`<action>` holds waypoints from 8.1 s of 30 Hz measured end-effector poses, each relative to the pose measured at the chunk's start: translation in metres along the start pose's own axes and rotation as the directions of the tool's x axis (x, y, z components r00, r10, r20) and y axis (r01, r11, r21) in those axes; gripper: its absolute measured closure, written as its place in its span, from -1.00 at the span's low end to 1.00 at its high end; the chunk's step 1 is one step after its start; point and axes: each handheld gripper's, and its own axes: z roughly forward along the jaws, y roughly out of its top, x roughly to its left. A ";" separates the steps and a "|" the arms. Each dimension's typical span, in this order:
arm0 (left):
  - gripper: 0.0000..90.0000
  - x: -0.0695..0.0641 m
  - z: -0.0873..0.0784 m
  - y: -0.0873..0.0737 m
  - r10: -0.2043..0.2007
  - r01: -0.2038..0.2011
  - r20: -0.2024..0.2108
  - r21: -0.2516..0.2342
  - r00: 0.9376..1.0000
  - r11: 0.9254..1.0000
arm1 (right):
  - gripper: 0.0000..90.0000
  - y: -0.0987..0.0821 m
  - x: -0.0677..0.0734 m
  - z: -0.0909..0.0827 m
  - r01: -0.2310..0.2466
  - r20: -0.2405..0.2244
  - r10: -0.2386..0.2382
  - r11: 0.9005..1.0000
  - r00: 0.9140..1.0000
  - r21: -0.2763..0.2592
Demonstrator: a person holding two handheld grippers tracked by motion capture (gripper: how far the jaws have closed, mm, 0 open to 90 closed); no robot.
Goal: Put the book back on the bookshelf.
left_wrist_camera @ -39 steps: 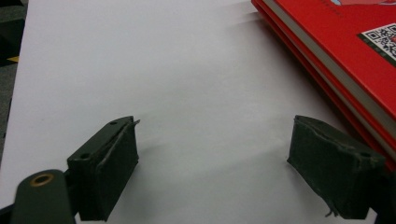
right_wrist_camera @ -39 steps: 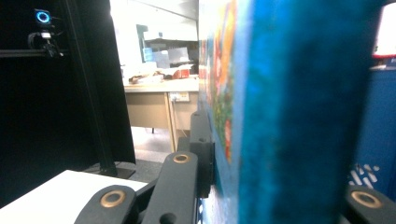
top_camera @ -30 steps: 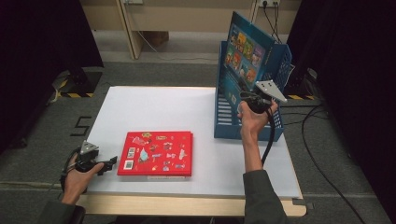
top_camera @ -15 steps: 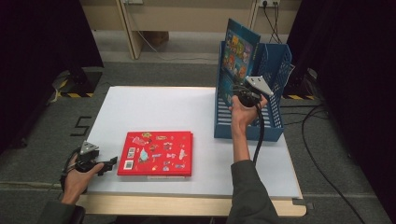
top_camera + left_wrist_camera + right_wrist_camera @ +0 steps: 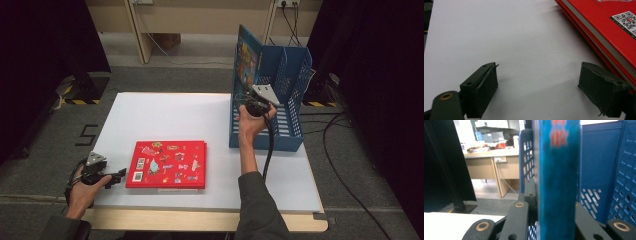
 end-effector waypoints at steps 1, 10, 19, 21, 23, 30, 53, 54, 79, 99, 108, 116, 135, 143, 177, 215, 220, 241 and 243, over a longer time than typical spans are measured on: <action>-0.67 0.001 -0.001 0.000 0.003 -0.003 0.000 0.008 1.000 1.000 | 0.79 -0.002 0.002 0.001 0.007 0.007 -0.007 1.000 1.000 0.005; -0.67 0.000 0.000 0.000 0.008 -0.008 0.005 0.004 1.000 1.000 | 0.73 -0.018 0.013 0.011 0.036 0.008 -0.036 0.995 0.999 0.092; -0.67 -0.001 0.001 0.001 0.007 -0.007 0.008 0.008 1.000 1.000 | 0.62 -0.021 0.012 0.007 0.046 -0.018 -0.044 0.987 0.999 0.153; -0.67 -0.001 0.001 0.000 0.007 -0.007 0.006 0.010 1.000 1.000 | 0.55 -0.020 0.012 0.005 0.046 -0.033 -0.042 0.988 0.999 0.147; -0.67 -0.001 0.001 0.000 0.005 -0.006 0.006 0.010 1.000 1.000 | 0.46 -0.020 0.017 0.000 0.080 -0.048 -0.073 0.984 0.996 0.157; -0.67 0.000 0.001 0.000 0.003 -0.003 0.003 0.013 1.000 1.000 | 0.43 -0.017 0.025 -0.016 0.113 -0.096 -0.100 0.983 0.990 0.146; -0.67 0.001 0.001 0.000 0.003 -0.003 0.006 0.013 1.000 1.000 | 0.48 -0.021 0.022 -0.008 0.106 -0.119 -0.087 0.981 0.989 0.160; -0.67 0.001 0.001 0.000 0.003 -0.003 0.006 0.013 1.000 1.000 | 0.47 -0.021 0.022 -0.008 0.106 -0.122 -0.087 0.982 0.989 0.155; -0.67 0.002 0.000 0.000 -0.003 0.003 -0.001 0.016 1.000 1.000 | -0.14 -0.022 0.019 -0.066 0.121 -0.240 -0.083 0.982 0.967 0.147; -0.67 0.002 -0.007 0.003 -0.033 0.034 0.009 -0.051 0.999 0.998 | -0.60 -0.071 0.019 -0.118 0.075 -0.429 0.075 0.944 0.900 0.322; -0.66 -0.009 -0.008 0.007 -0.011 0.015 0.060 -0.069 0.998 0.997 | -0.53 -0.096 0.031 -0.121 0.134 -0.445 0.056 0.913 0.894 0.386; -0.46 -0.019 -0.014 0.008 0.019 -0.015 0.039 -0.089 0.999 0.996 | -0.48 -0.106 0.043 -0.119 0.163 -0.467 0.059 0.893 0.882 0.420; -0.58 -0.057 -0.017 0.013 0.138 -0.129 0.069 -0.111 0.988 0.985 | -0.49 -0.129 0.056 -0.108 0.173 -0.496 0.125 0.842 0.859 0.511; -0.57 -0.059 -0.012 0.012 0.135 -0.129 0.073 -0.089 0.988 0.988 | -0.48 -0.133 0.059 -0.104 0.173 -0.494 0.137 0.830 0.859 0.530; -0.58 -0.069 -0.006 0.015 0.131 -0.124 0.076 -0.091 0.988 0.988 | -0.55 -0.147 0.055 -0.093 0.010 -0.423 0.338 0.771 0.841 0.637; -0.65 -0.078 -0.005 0.020 0.155 -0.138 0.127 -0.133 0.980 0.982 | 0.50 -0.062 0.046 -0.114 -0.195 -0.451 0.287 0.951 0.845 0.238; -0.65 -0.064 -0.006 0.021 0.109 -0.091 0.126 -0.138 0.986 0.986 | 0.56 -0.048 0.045 -0.118 -0.188 -0.462 0.258 0.963 0.849 0.194; -0.64 -0.031 -0.006 0.019 0.030 -0.017 0.096 -0.142 0.995 0.990 | 0.76 0.012 0.057 -0.113 -0.043 -0.539 0.066 0.998 0.840 0.055; -0.64 -0.026 -0.007 0.020 0.021 -0.009 0.081 -0.153 0.997 0.988 | 0.76 0.011 0.057 -0.114 -0.047 -0.542 0.068 0.997 0.838 0.053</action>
